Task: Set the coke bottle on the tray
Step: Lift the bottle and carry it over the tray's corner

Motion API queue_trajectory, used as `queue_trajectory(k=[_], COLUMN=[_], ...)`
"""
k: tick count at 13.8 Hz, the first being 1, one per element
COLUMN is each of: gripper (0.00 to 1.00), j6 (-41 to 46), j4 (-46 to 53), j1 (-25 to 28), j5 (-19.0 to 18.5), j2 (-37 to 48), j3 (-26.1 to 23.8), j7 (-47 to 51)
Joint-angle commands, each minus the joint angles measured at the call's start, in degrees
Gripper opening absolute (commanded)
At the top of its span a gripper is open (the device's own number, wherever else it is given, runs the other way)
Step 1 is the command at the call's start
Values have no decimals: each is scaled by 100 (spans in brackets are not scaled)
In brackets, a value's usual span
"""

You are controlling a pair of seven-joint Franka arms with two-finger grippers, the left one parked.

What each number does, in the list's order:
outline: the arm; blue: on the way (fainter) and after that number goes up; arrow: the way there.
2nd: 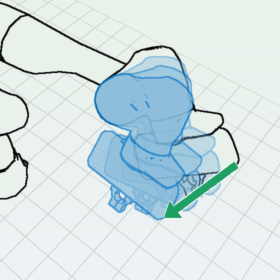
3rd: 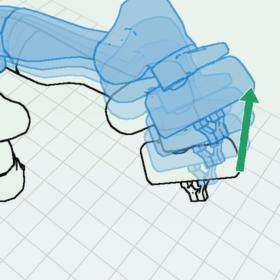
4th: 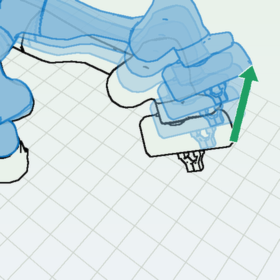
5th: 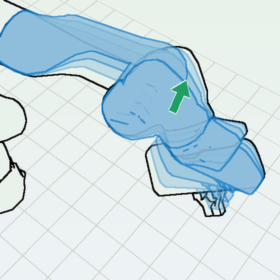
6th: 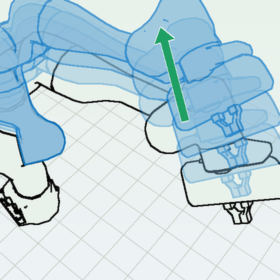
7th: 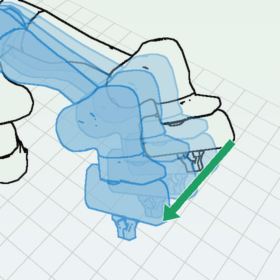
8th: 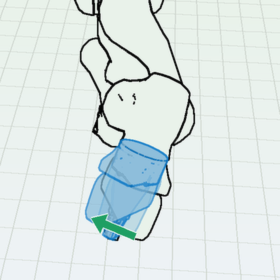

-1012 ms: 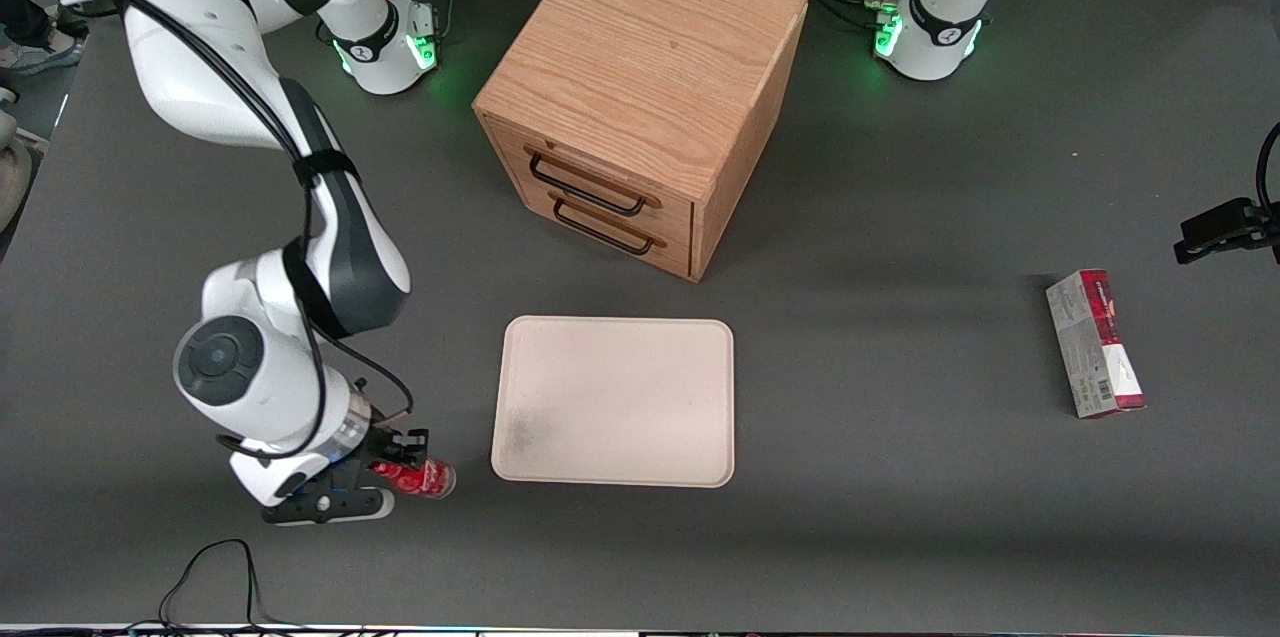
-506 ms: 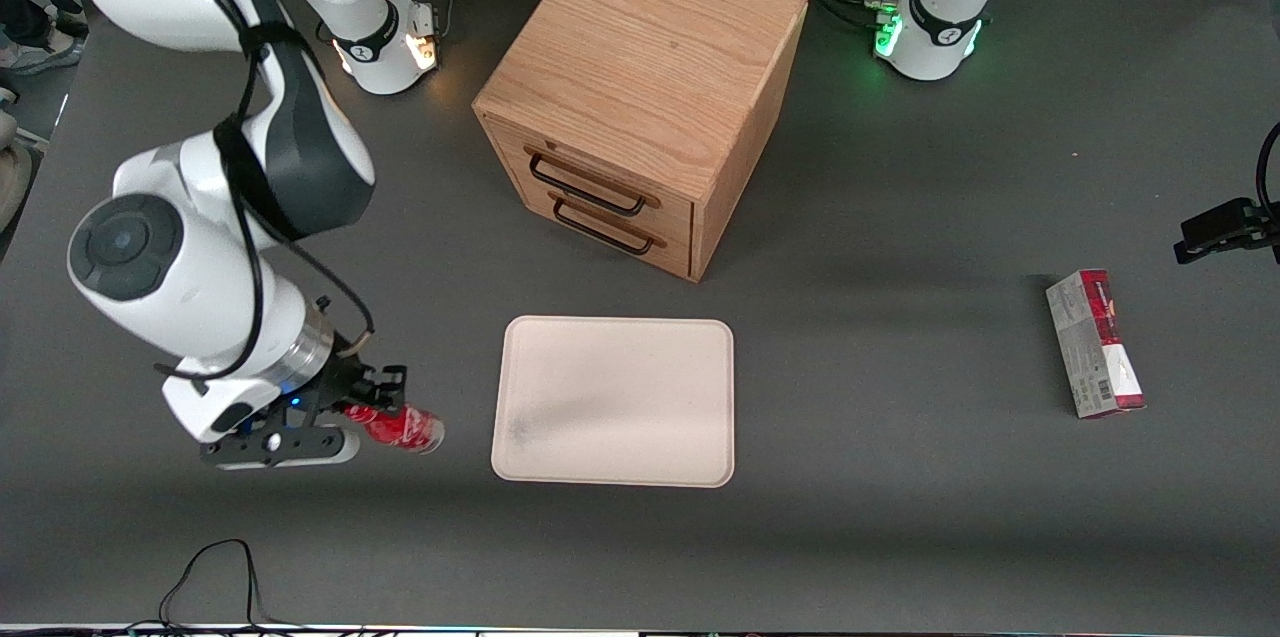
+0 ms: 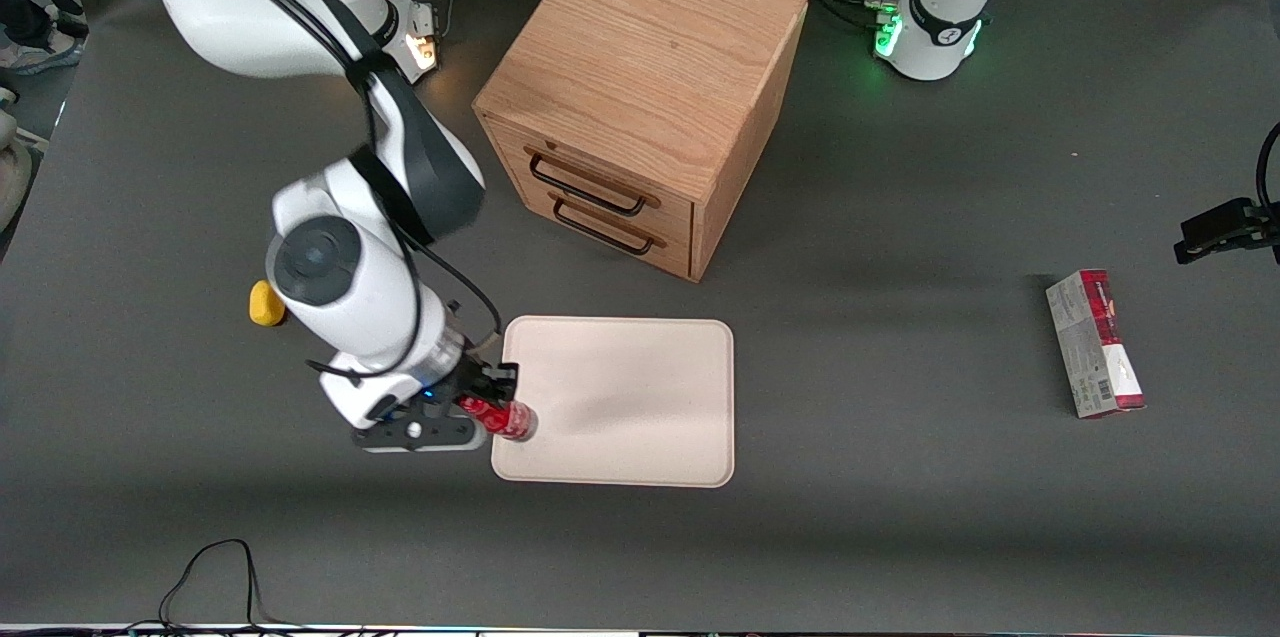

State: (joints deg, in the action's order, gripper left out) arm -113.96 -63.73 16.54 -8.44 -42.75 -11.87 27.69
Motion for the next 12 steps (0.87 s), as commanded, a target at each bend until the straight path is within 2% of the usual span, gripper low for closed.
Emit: queue_trajectory(k=[1,6,7,8,9,12], gripper=[0,0,43,95,100,100], j6=[-302,-531,-531,-549,-636,-523], j4=[-61,-61,-61,-61,-61,-43], j1=[42,42,25,51,51,16], j5=[-385,-465,-465,-570,-728,-720], j2=[-294,-542,-542,-542,-542,-402], j3=[9,18,27,44,44,44], j7=[166,122,79,69,156,114])
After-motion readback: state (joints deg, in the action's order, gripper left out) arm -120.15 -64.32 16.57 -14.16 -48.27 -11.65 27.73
